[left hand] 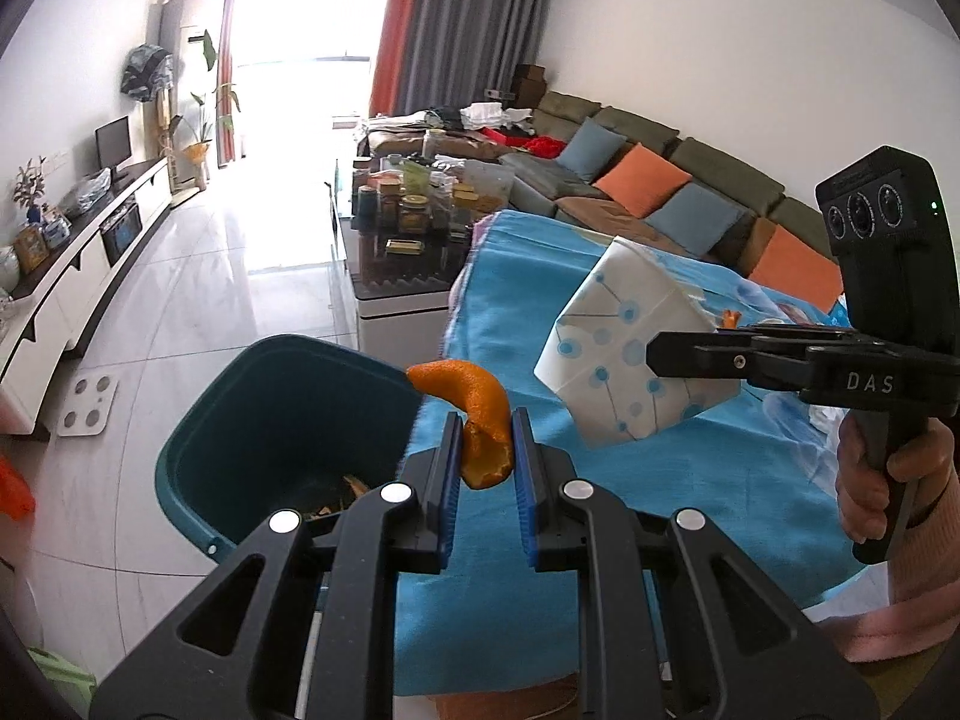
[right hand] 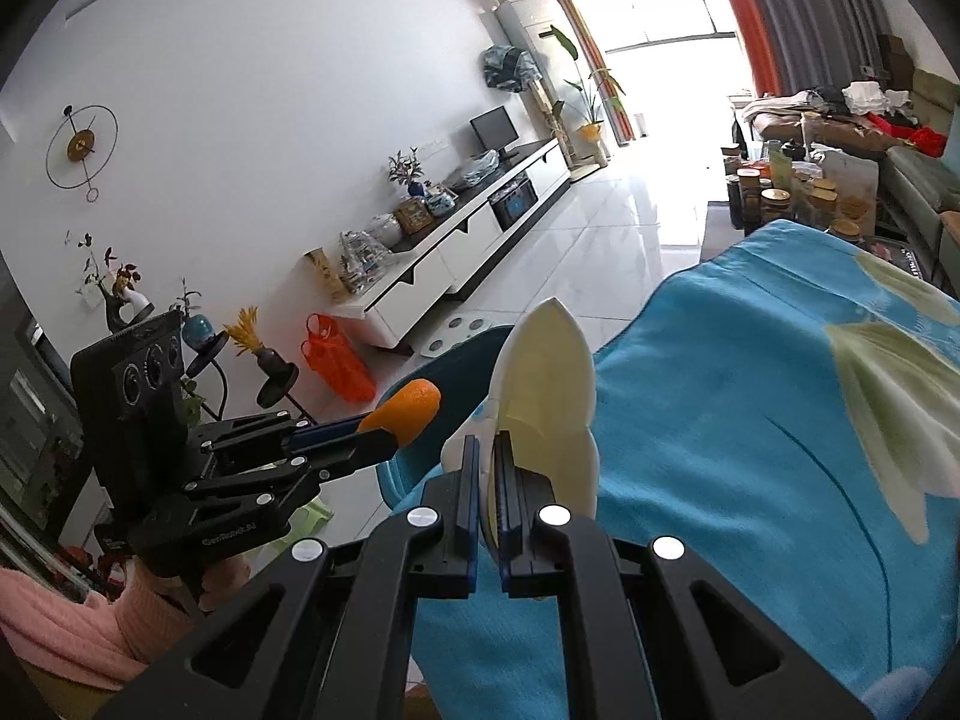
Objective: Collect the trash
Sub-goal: 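Carry the orange peel with the left gripper while the right carries the cup to the bin, then open both grippers over the teal bin to drop the peel and cup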
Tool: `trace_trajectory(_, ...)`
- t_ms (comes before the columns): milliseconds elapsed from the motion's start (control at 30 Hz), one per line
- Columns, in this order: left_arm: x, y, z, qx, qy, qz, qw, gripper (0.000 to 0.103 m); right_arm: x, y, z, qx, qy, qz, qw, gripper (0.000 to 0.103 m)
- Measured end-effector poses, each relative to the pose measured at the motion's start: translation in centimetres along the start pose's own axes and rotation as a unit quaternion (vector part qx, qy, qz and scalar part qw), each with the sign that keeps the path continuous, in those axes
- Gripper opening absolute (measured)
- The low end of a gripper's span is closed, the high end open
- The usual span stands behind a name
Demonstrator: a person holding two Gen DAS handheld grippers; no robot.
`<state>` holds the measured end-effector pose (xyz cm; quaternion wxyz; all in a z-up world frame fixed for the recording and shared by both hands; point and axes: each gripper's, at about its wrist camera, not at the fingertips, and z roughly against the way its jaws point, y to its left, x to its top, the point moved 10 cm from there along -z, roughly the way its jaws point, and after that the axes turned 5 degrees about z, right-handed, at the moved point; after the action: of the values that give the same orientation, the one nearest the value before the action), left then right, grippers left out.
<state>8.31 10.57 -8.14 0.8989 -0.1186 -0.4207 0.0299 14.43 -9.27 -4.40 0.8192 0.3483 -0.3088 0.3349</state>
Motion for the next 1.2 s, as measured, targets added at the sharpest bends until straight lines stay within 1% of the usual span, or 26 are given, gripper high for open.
trace_trajectory(300,0.1,3.2,0.5,0.024,-0.004,0.020,0.9995,0.017,1.1,0.9,-2.5,0.010,0.009,0.006,1.000,0.004)
trace_trajectory(533,0.1,4.9,0.3,0.038,-0.002,0.030,0.9988,0.017,2.0,1.8,-4.7,0.017,0.015,0.012,1.000,0.004)
trace_trajectory(800,0.3,6.7,-1.2,0.054,0.010,0.041,0.9977,0.017,2.6,2.2,-7.5,0.021,0.031,0.012,0.999,0.004)
trace_trajectory(1033,-0.3,8.6,-2.9,0.062,0.028,0.059,0.9959,0.017,2.8,2.4,-10.9,0.020,0.057,0.007,0.998,0.004)
trace_trajectory(1200,-0.8,10.0,-4.5,0.074,0.042,0.070,0.9939,0.017,2.2,2.2,-13.2,0.013,0.079,0.002,0.997,0.004)
